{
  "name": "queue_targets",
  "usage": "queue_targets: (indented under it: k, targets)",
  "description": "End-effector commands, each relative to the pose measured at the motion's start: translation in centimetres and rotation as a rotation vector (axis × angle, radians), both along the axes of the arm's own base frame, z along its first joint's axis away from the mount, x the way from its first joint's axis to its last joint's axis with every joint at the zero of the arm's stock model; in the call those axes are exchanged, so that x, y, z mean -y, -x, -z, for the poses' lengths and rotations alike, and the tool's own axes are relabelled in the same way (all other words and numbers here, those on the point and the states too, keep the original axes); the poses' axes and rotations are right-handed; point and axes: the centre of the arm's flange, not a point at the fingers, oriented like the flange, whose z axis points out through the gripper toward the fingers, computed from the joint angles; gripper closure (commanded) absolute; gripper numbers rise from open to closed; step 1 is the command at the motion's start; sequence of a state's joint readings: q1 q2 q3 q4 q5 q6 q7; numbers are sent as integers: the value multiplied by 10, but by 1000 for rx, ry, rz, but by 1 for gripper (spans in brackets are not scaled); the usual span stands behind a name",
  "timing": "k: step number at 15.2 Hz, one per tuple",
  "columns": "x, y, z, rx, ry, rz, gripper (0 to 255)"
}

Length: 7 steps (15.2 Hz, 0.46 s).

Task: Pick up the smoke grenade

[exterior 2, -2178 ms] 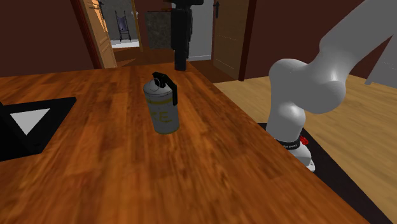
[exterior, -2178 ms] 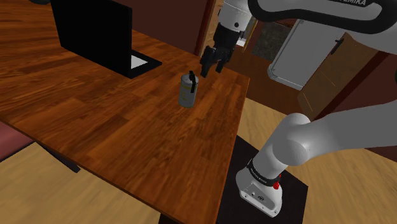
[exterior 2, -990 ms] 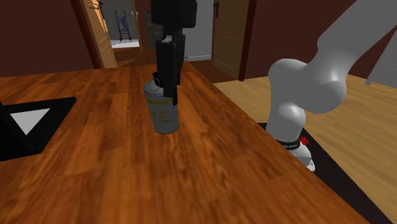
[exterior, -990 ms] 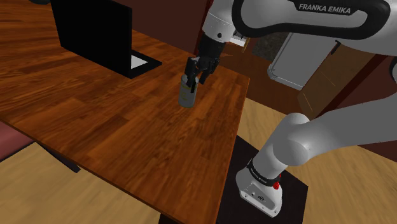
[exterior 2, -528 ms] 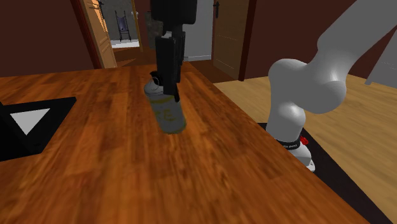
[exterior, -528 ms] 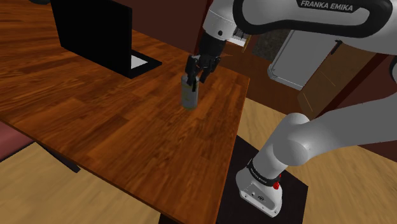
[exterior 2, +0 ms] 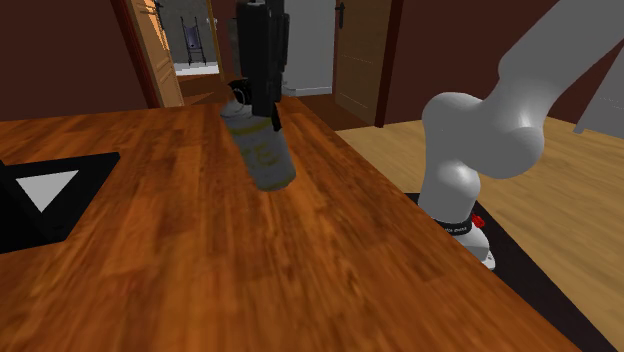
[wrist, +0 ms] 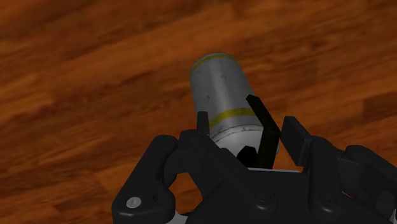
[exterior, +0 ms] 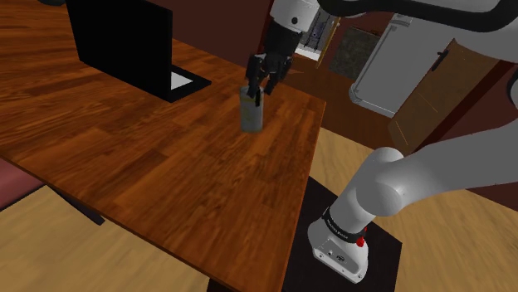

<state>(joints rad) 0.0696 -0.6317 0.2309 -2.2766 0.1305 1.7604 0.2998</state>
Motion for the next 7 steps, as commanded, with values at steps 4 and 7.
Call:
queue_targets:
  k: [4, 7]
  targets:
    - [0, 0, -27, 0, 0, 0, 255]
    - [0, 0, -33, 0, 0, 0, 255]
